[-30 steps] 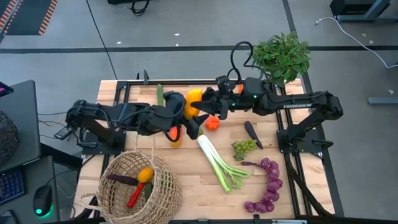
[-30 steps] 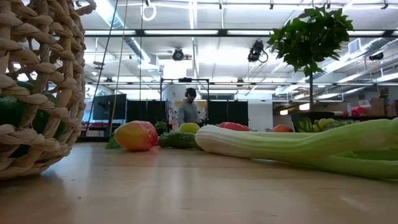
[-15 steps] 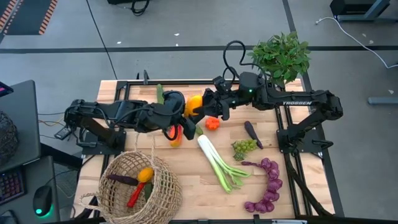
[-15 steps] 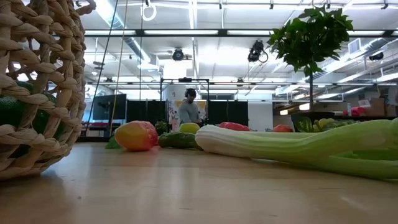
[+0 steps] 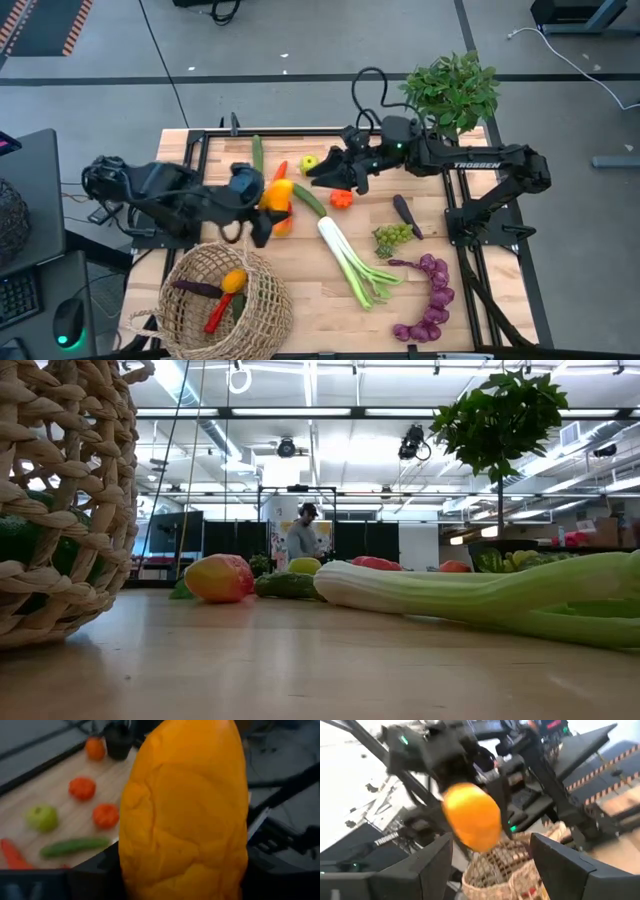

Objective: Build produce basket
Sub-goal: Put the right mango into the basket

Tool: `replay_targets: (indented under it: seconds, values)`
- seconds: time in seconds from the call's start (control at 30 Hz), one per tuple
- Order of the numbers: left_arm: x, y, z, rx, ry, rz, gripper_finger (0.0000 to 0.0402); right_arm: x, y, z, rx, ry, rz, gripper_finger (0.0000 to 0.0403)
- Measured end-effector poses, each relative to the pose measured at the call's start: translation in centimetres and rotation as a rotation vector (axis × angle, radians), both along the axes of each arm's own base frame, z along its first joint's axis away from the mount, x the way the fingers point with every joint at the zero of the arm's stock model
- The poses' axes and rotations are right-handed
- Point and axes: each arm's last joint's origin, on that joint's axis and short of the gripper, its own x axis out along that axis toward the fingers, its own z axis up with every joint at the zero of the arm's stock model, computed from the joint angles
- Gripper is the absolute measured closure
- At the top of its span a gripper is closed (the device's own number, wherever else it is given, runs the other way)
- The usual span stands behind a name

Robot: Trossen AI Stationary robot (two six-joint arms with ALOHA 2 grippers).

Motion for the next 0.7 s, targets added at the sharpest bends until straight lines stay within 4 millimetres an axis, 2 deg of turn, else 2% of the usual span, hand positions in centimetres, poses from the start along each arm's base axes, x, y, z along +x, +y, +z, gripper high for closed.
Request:
replay_targets:
  seconds: [0.13,0.37,0.57,0.7]
  values:
    - [-2.3,-1.0,0.8,-0.048,-0.022,-0.056,0.0167,-0.1,-0.1,0.2,0.002,-0.012,0.011,0.0133]
    - [-4.4,-3.1,0.6,-0.105,0.016,-0.135,0.0153,-0.1,-0.5,0.1,0.039,0.006,0.039,0.0133]
    - [-6.0,-4.6,-0.5,-0.176,0.176,-0.219,0.0165,-0.2,-0.4,-0.3,0.026,0.044,0.108,0.0133]
    - [-7.1,-5.2,-1.1,-0.270,0.305,-0.256,0.0150,-0.2,-0.3,-0.3,0.025,0.047,0.132,0.0133]
